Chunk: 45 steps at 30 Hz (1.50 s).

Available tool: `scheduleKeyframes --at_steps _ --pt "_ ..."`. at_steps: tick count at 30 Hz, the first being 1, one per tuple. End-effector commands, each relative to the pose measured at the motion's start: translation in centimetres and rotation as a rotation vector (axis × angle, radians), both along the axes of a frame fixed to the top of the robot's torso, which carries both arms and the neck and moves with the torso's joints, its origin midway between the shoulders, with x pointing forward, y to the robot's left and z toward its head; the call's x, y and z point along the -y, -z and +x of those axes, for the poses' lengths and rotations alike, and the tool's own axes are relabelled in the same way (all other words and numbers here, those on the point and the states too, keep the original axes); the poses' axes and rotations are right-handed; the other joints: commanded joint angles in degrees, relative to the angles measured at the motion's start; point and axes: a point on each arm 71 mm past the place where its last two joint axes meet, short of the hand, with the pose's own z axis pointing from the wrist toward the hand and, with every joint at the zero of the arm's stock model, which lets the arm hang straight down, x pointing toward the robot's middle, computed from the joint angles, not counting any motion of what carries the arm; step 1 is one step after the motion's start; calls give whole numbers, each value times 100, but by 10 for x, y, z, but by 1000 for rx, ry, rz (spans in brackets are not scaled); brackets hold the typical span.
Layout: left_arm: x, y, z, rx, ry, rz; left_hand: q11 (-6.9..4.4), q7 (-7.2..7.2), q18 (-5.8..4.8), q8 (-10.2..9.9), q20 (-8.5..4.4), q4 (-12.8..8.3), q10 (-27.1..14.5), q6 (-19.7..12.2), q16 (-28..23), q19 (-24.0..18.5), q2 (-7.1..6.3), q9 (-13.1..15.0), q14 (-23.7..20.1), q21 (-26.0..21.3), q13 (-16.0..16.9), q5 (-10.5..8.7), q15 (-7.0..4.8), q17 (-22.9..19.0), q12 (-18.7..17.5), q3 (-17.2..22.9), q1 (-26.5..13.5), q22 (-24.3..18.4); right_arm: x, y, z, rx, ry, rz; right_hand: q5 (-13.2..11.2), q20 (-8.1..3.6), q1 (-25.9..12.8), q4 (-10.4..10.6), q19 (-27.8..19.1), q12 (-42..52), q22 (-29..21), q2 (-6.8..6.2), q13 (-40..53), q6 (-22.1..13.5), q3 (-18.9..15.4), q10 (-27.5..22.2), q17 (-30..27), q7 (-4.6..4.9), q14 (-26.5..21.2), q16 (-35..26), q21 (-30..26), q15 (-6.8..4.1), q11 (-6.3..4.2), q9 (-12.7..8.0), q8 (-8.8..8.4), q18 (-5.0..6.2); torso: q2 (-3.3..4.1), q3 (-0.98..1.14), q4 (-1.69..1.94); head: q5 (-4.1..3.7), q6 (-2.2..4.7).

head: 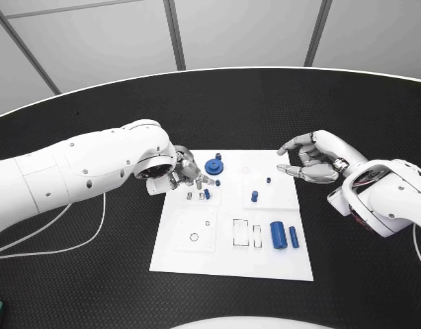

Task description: Assemble the parts on the task board

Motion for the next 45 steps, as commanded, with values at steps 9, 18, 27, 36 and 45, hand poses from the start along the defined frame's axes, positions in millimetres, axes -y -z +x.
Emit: scheduleKeyframes --at_steps 9,18,27,36,45 --pt "5 2 5 -9 14 20 -21 -22 -71 23 -22 -1 -35 -27 42 13 15 10 540 25 -30 -14 -45 1338 -4 -20 -31 17 -1 0 0 0 -2 1 11 -46 8 29 268 14 831 -19 578 52 3 -8 1030 -1 501 -35 -32 -36 -51 -9 25 28 7 -1 0 -22 -45" --pt "7 3 7 -13 18 30 -21 -22 -72 26 -23 -2 -44 -33 43 13 19 12 541 27 -40 -14 -46 1341 -8 -17 -23 20 -2 0 0 0 -4 2 11 -46 8 29 268 14 831 -19 578 52 3 -8 1030 -1 501 -35 -32 -36 -51 -9 25 28 5 3 4 -38 -73" --pt "9 4 9 -17 30 45 -21 -21 -73 30 -24 -2 -56 -42 43 15 31 16 541 31 -49 -15 -46 1341 -11 -9 -10 27 -3 0 0 -2 -4 1 11 -46 8 29 268 14 831 -19 578 52 3 -8 1030 -1 501 -35 -32 -36 -51 -9 25 28 2 -1 6 -39 -103" --pt "10 5 10 -22 47 64 -21 -21 -73 33 -24 -3 -62 -49 45 14 39 18 542 29 -52 -14 -47 1345 -11 -4 1 24 -3 0 0 -3 -5 1 38 -51 4 38 268 12 830 -27 575 54 5 -6 1029 -3 501 -36 -34 -39 -53 -15 28 28 7 3 7 -47 -130" --pt "12 8 9 -32 66 80 -21 -21 -73 34 -24 -4 -63 -51 46 13 41 19 542 29 -52 -14 -47 1347 -10 -2 6 23 -4 0 1 -4 -6 0 38 -51 4 38 268 12 830 -27 575 54 5 -6 1029 -3 501 -36 -34 -39 -53 -15 28 28 0 0 9 -50 -168"
